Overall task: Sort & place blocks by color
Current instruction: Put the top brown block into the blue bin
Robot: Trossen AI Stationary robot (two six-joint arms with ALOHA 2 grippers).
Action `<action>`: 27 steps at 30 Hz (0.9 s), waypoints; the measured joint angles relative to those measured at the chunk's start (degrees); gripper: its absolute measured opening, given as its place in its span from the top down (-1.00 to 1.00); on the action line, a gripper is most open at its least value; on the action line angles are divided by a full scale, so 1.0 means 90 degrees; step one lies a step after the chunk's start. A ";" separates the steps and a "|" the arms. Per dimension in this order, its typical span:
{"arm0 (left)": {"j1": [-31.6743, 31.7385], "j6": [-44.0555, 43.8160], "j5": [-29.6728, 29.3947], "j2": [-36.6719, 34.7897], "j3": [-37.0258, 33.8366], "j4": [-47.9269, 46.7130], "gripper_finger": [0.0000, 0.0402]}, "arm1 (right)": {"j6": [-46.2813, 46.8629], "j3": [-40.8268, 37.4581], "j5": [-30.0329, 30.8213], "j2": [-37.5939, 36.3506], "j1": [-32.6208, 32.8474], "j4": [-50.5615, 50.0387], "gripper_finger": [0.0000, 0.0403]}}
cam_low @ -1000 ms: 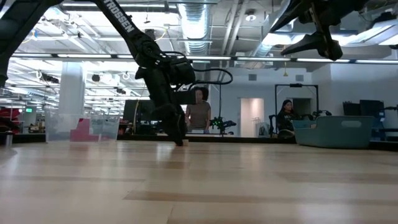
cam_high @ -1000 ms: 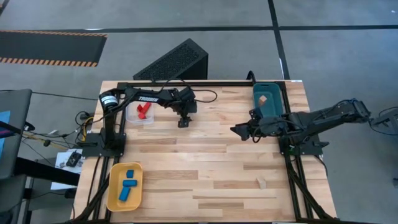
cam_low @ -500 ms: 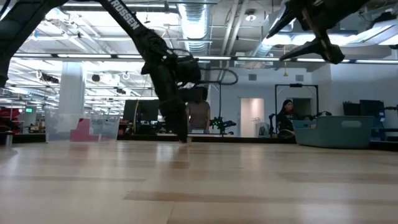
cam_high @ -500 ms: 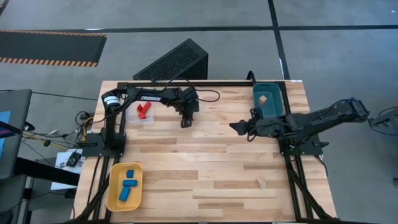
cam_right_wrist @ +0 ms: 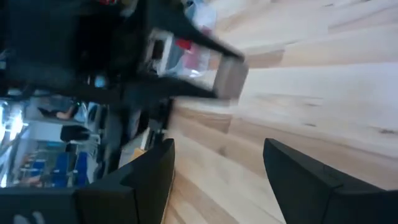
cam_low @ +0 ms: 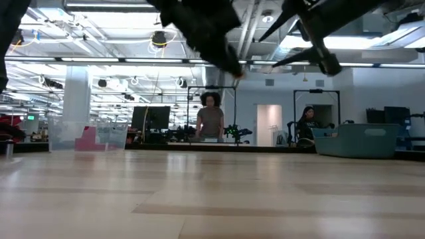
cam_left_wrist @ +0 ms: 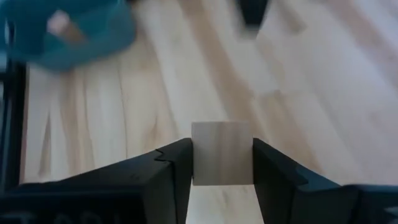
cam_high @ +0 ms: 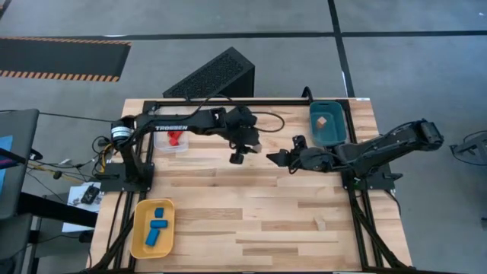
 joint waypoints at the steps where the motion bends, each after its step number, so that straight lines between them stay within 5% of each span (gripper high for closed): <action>1: -0.0095 -0.0002 0.0000 0.0002 0.0132 -0.0026 0.45 | -0.0002 0.0000 0.0001 0.0045 -0.0025 0.0066 -0.34; 19: -0.0715 -0.0233 -0.0364 -0.0015 0.0837 -0.0087 0.39 | -0.0788 0.0005 0.0018 0.0172 -0.0200 0.1003 -0.32; 27: -0.0719 -0.0236 -0.0374 -0.0015 0.0837 -0.0071 0.39 | -0.0762 0.0005 -0.0100 0.0172 -0.0246 0.0995 0.15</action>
